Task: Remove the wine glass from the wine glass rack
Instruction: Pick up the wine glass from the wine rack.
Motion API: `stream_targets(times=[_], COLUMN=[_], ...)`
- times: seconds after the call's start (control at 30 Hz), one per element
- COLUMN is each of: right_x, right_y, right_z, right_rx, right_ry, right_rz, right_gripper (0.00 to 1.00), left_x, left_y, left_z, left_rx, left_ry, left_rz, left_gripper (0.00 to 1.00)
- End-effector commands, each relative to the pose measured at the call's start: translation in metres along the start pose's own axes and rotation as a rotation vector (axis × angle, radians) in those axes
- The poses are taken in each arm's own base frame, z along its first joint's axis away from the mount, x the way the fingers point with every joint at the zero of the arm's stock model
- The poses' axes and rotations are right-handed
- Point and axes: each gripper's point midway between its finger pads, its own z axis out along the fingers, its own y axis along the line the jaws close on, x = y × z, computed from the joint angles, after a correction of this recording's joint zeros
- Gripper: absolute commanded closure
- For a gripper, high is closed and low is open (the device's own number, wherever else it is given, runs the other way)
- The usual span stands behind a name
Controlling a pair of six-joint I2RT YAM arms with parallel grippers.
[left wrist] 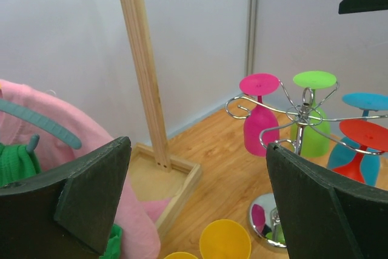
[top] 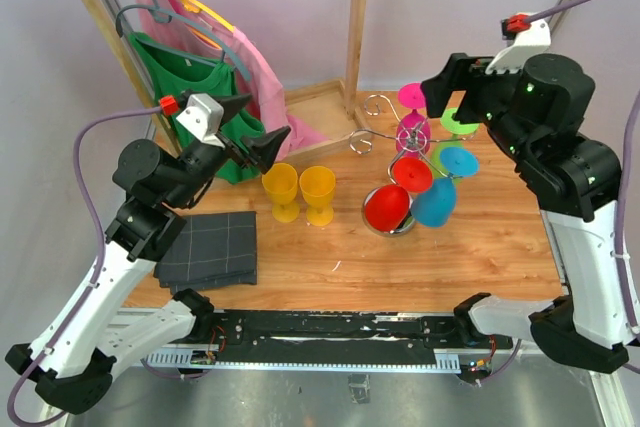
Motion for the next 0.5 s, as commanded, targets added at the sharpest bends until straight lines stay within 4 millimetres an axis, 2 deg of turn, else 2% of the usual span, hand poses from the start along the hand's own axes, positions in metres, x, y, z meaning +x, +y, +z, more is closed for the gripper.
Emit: stream_targets(times=[0.0, 0.13, 0.23, 0.33, 0.37, 0.47], right_x=[0.006, 0.012, 0.011, 0.009, 0.009, 0.012], right_y=[-0.018, -0.032, -0.044, -0.067, -0.075, -0.092], right_z=[0.001, 0.01, 0.012, 0.007, 0.005, -0.004], right_rx=[0.014, 0.038, 0.083, 0.161, 0.184, 0.231], right_ry=[0.058, 0.086, 0.08, 0.065, 0.06, 0.052], right_rz=[0.071, 0.115, 0.11, 0.102, 0.111, 0.128], right_gripper=[0.15, 0.15, 0.1, 0.02, 0.0, 0.02], left_x=[-0.023, -0.02, -0.026, -0.037, -0.047, -0.039], left_y=[-0.007, -0.012, -0.015, -0.022, -0.025, -0.039], left_z=[0.0, 0.017, 0.041, 0.069, 0.077, 0.105], left_rx=[0.032, 0.054, 0.091, 0.155, 0.18, 0.288], left_ry=[-0.057, -0.008, 0.01, 0.012, 0.003, 0.05], left_rz=[-0.045, -0.116, -0.131, -0.147, -0.149, -0.15], left_gripper=[0.02, 0.01, 0.01, 0.01, 0.01, 0.03])
